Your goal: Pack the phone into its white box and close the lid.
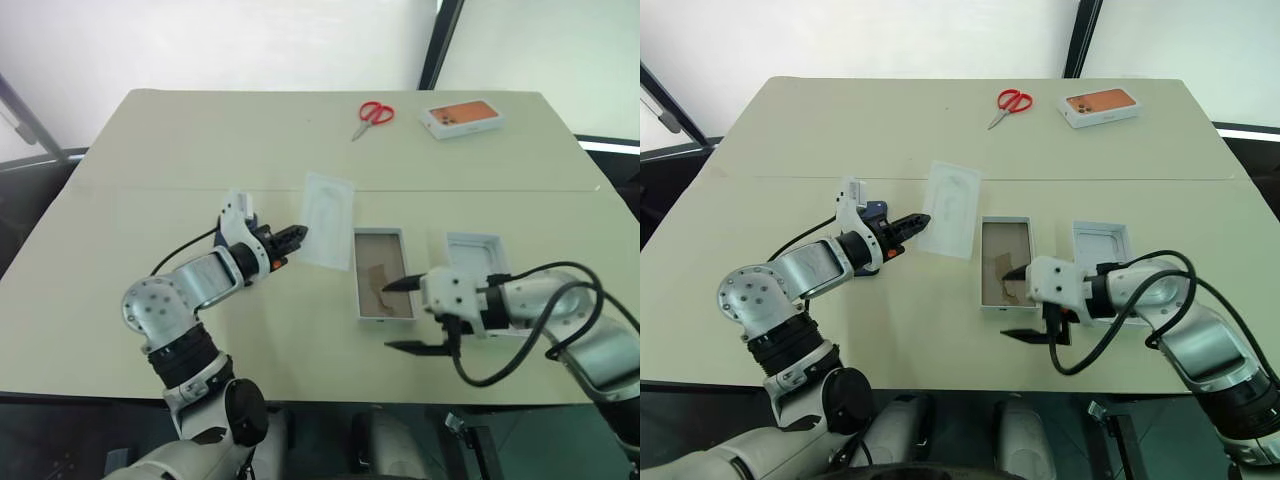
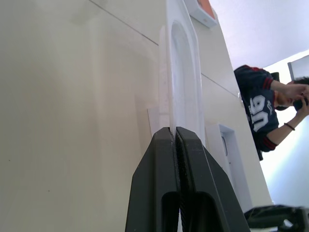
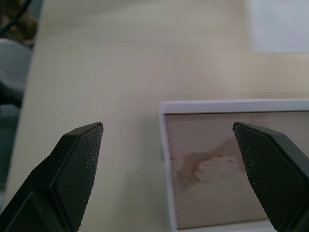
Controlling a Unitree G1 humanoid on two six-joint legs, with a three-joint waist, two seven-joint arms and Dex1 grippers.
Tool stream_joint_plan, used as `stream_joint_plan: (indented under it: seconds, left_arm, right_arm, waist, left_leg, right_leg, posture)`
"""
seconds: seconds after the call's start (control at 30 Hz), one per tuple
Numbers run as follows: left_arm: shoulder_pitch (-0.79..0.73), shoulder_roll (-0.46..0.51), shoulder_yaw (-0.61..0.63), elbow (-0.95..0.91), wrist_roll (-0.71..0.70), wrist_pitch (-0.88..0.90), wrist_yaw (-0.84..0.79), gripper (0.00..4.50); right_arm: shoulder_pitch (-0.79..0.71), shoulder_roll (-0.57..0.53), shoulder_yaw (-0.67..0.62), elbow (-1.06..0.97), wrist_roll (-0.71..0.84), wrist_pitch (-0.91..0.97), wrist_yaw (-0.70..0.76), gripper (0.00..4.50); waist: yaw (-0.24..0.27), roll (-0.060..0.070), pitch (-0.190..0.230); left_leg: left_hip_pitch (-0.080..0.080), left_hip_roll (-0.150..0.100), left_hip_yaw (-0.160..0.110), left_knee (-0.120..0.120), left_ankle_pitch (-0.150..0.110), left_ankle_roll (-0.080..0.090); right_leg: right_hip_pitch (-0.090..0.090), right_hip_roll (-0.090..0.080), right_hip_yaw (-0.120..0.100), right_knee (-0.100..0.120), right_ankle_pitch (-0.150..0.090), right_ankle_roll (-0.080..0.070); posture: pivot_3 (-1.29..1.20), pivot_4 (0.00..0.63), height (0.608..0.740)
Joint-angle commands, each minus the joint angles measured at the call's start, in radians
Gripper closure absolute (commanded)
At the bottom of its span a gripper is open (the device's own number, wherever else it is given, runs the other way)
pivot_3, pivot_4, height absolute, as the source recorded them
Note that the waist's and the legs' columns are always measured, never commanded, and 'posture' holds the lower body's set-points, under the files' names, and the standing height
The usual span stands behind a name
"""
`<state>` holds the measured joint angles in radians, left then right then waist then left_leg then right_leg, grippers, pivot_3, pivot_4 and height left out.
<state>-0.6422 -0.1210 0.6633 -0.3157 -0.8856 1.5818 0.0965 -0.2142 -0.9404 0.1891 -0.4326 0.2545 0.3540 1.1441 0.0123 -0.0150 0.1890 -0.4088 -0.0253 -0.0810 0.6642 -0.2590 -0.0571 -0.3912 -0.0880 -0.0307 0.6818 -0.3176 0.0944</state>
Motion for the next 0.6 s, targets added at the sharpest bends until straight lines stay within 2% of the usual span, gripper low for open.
stream_joint_plan:
  seconds: [0.03, 0.13, 0.27, 0.43, 0.6]
  left_arm:
    - [-0.017, 0.001, 0.012, -0.023, -0.037, -0.005, -0.015, 4.50]
    - [-0.011, -0.002, 0.011, -0.029, -0.035, -0.002, -0.013, 4.50]
    - [-0.003, 0.001, 0.014, -0.033, -0.038, 0.002, -0.015, 4.50]
    - [-0.004, 0.005, 0.017, -0.028, -0.041, 0.002, -0.015, 4.50]
    - [-0.021, 0.003, 0.020, -0.017, -0.052, -0.004, -0.016, 4.50]
  right_arm:
    - [-0.009, -0.005, 0.052, 0.032, -0.101, -0.084, 0.000, 0.85]
    - [-0.018, 0.021, 0.084, 0.085, -0.166, -0.128, -0.029, 2.40]
    - [-0.021, 0.038, 0.079, 0.093, -0.177, -0.143, -0.030, 4.44]
    - [-0.052, 0.069, 0.078, 0.075, -0.168, -0.134, -0.032, 4.44]
    - [-0.190, 0.208, 0.196, 0.102, -0.252, -0.086, -0.066, 4.44]
  waist:
    - [0.000, 0.000, 0.000]
    - [0.000, -0.001, 0.000]
    - [0.000, -0.001, 0.000]
    - [-0.001, -0.001, 0.001]
    - [-0.008, -0.002, 0.001]
  left_leg:
    - [0.000, 0.000, 0.000, 0.000, 0.000, 0.000]
    - [0.000, 0.000, 0.000, 0.000, 0.000, 0.000]
    - [0.000, 0.000, 0.000, 0.000, 0.000, -0.001]
    - [0.000, 0.000, -0.001, 0.000, 0.000, -0.001]
    - [0.001, 0.001, -0.002, 0.000, 0.001, -0.002]
  right_leg:
    - [0.000, 0.000, 0.000, 0.000, 0.000, 0.000]
    - [0.000, 0.000, 0.000, 0.000, 0.000, 0.000]
    - [0.000, 0.000, 0.000, 0.000, 0.000, 0.000]
    - [0.000, 0.000, 0.000, 0.000, 0.000, 0.000]
    - [-0.001, 0.001, 0.000, 0.001, 0.000, 0.000]
  posture:
    - [0.00, 0.150, 0.698]
    - [0.00, 0.150, 0.698]
    - [0.00, 0.150, 0.698]
    - [0.00, 0.150, 0.698]
    - [0.00, 0.150, 0.698]
